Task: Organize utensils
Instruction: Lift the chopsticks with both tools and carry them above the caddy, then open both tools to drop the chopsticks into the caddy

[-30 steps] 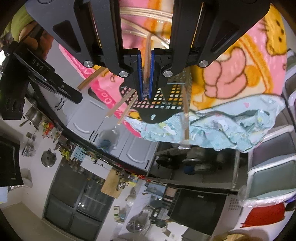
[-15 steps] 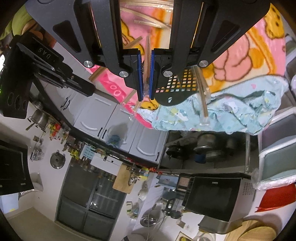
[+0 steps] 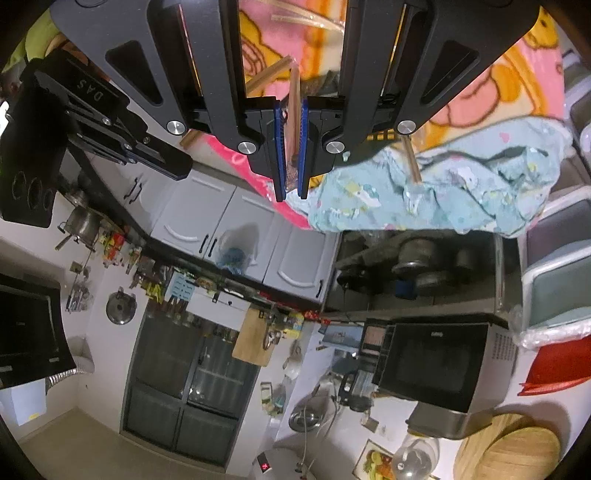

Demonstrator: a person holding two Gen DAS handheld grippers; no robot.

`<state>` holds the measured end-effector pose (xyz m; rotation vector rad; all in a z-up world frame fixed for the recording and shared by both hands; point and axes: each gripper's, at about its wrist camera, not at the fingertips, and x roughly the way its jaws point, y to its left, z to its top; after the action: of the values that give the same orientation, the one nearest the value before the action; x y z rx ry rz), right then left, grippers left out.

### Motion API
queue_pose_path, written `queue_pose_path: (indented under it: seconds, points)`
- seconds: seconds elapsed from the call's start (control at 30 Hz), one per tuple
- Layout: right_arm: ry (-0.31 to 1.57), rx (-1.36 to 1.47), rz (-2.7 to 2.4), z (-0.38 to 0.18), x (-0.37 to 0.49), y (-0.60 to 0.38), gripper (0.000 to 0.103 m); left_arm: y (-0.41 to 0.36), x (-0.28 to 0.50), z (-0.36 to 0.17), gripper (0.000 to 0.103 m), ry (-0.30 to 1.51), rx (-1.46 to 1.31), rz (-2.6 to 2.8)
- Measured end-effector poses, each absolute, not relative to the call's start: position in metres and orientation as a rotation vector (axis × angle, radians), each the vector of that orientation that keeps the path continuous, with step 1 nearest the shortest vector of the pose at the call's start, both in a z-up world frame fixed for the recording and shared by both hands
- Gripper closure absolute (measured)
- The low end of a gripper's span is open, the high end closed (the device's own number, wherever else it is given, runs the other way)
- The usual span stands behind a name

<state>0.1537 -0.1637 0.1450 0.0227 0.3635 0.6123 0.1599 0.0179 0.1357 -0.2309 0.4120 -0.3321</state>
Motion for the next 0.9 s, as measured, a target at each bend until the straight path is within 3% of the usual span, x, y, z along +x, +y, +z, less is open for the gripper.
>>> queue_pose_path:
  seconds: [0.53,0.9]
  points:
    - [0.268,0.050,0.600,0.185,0.180,-0.164,0.099,0.032,0.183,0.166,0.099,0.327,-0.253,-0.284]
    - [0.295,0.072,0.549,0.183,0.216,-0.161,0.100,0.031,0.207,0.157,0.099,0.335,-0.198,-0.234]
